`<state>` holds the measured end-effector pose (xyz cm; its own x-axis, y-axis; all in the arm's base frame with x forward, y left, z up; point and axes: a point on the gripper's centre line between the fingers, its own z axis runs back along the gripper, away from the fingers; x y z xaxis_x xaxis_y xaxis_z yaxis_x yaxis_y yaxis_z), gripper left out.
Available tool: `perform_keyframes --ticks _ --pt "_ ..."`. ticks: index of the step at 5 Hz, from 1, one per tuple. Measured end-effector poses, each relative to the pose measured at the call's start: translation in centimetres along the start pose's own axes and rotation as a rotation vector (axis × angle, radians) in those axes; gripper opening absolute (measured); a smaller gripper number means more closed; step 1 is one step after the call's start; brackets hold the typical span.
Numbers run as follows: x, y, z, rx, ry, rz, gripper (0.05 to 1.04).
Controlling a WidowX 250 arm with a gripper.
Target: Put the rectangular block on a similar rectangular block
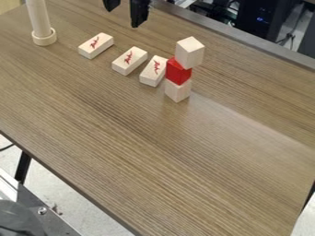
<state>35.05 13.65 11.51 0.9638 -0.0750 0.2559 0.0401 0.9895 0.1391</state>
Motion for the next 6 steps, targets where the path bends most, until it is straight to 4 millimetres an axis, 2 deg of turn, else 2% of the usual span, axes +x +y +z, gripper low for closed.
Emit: perform_keyframes --ticks 1,4,5,6 --pt "-0.6 -0.3 -1.2 -0.019 0.035 0.003 0.998" --pt "-1.7 1.4 -1.4 -0.012 0.068 0.039 0.998" --pt "-1.9 1.4 -3.0 -0.019 0.09 0.059 0.998" --pt "-1.2 2.3 -4.2 -0.005 0.068 0.083 0.998"
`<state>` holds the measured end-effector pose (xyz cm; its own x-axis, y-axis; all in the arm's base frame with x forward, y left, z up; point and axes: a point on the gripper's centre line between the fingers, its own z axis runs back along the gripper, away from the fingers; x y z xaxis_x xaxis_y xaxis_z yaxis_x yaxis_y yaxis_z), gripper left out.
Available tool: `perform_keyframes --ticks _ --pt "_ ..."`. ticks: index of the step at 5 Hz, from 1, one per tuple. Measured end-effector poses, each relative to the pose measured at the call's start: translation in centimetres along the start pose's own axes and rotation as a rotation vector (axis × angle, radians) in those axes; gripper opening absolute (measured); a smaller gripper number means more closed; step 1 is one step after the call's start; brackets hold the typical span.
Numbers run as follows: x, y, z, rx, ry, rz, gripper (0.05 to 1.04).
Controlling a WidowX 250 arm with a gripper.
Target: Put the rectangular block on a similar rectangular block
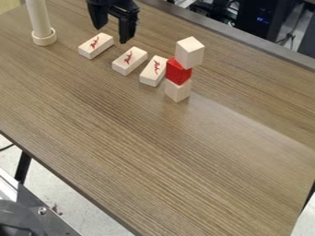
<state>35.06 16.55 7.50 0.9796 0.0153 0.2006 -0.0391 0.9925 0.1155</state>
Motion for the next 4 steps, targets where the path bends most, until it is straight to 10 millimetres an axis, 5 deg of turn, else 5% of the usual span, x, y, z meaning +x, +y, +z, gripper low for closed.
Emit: perform_keyframes --ticks 4 --pt "0.8 4.1 -2.2 0.026 0.025 0.08 0.998"
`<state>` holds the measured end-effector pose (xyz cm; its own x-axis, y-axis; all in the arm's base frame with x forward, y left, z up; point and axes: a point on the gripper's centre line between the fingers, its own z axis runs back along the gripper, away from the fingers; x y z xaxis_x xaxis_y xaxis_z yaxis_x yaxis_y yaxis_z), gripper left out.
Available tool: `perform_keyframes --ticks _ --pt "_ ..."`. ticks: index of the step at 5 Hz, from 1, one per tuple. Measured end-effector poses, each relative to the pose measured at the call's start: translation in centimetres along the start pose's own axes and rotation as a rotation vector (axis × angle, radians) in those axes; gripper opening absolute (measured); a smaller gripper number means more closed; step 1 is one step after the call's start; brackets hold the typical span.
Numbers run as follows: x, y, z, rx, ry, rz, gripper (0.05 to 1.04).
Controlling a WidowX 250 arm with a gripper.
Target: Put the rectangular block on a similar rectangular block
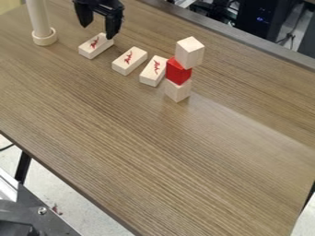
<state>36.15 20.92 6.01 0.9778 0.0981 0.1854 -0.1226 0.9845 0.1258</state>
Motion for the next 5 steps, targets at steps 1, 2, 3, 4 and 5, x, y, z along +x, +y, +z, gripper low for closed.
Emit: perform_keyframes --ticks 1,2,3,4,5 --pt "-0.4 0.1 -0.2 0.002 0.022 -0.001 0.998" --pt "-0.5 0.1 -0.7 0.002 0.035 -0.01 0.998" --pt "-0.7 0.0 -0.9 0.0 0.038 -0.018 0.998" --pt "-1.2 -0.2 -2.3 -0.009 0.065 -0.022 0.998" --pt "-1.6 -0.3 -3.0 -0.007 0.092 -0.022 0.962"
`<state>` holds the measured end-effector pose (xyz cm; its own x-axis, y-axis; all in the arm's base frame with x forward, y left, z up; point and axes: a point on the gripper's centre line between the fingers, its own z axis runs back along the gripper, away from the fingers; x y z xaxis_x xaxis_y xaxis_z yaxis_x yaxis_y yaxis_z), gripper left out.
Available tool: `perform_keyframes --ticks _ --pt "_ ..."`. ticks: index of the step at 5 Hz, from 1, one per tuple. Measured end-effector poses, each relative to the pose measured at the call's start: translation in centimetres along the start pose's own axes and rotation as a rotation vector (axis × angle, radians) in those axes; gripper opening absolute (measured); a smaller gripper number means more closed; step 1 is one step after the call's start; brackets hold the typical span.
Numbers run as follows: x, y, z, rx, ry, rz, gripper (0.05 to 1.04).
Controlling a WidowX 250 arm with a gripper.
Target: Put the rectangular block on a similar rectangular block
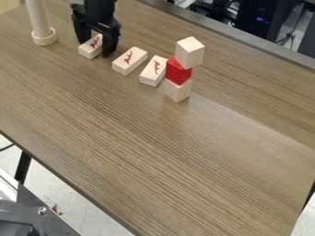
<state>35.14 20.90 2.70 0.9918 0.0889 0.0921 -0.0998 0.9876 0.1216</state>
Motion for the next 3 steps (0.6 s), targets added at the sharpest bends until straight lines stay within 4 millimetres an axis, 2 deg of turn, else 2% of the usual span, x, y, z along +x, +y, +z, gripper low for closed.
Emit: perform_keyframes --ticks 1,2,3 --pt "-0.1 0.0 0.0 -0.001 0.006 0.017 0.686" --pt "-0.2 -0.3 0.0 -0.015 0.004 0.015 0.551" --pt "-0.5 -1.1 0.7 -0.059 -0.004 0.009 0.55"
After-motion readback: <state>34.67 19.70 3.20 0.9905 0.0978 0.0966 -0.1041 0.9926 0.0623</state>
